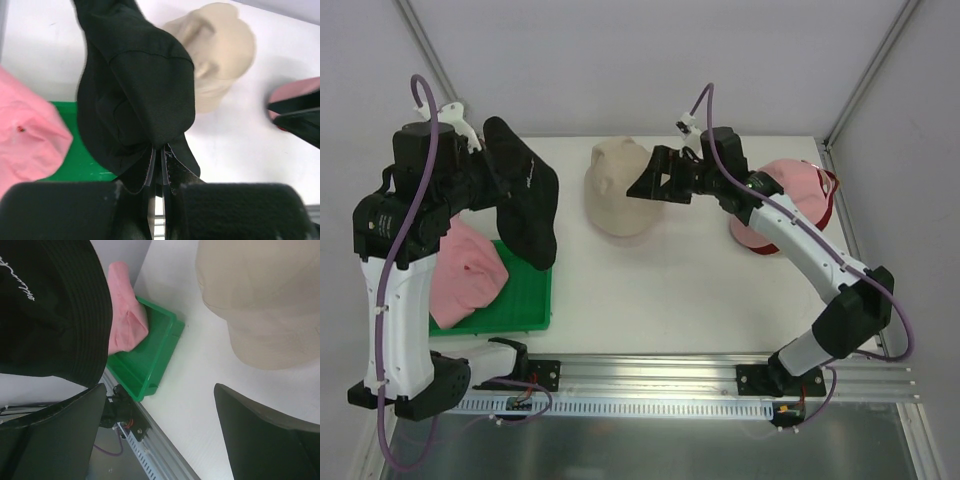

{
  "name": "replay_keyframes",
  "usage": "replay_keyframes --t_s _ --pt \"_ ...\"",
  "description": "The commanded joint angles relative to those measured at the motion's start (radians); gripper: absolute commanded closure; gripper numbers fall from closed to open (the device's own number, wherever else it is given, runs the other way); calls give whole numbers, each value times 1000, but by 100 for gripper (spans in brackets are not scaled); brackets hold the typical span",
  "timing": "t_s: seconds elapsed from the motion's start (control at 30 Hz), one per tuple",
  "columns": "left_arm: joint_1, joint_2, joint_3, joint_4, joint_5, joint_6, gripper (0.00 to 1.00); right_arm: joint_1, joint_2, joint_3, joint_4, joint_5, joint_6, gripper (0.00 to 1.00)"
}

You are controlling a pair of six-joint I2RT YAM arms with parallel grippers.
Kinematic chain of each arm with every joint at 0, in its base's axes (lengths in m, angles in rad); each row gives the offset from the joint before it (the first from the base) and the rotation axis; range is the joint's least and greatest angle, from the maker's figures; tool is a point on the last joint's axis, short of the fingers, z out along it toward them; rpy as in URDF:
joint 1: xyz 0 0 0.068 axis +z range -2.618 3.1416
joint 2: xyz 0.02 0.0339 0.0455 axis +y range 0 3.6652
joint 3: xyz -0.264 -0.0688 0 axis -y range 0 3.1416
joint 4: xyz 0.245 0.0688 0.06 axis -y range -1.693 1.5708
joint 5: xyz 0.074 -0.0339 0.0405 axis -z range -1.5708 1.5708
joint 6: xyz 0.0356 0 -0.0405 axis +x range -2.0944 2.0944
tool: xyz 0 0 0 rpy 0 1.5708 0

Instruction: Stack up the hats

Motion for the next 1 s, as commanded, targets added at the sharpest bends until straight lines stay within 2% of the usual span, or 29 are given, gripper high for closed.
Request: replay_keyframes --t_s 0.0,0.13,0.23,0.47,0.67,0.97 --pt "-28 59 93 79 124 -48 100 3 33 81 53 -60 61 5" --pt "-52 120 220 128 193 -75 100 -9 83 152 88 -100 123 4" --pt "-87 177 273 170 218 -95 100 -43 125 172 198 -165 244 4" --pt "-137 252 311 254 242 -130 100 -107 217 141 618 -217 563 3" --pt "-161 327 362 308 259 -150 100 -114 290 121 855 -192 767 3" --pt "-172 383 385 329 264 -158 100 -112 337 136 897 -168 810 4"
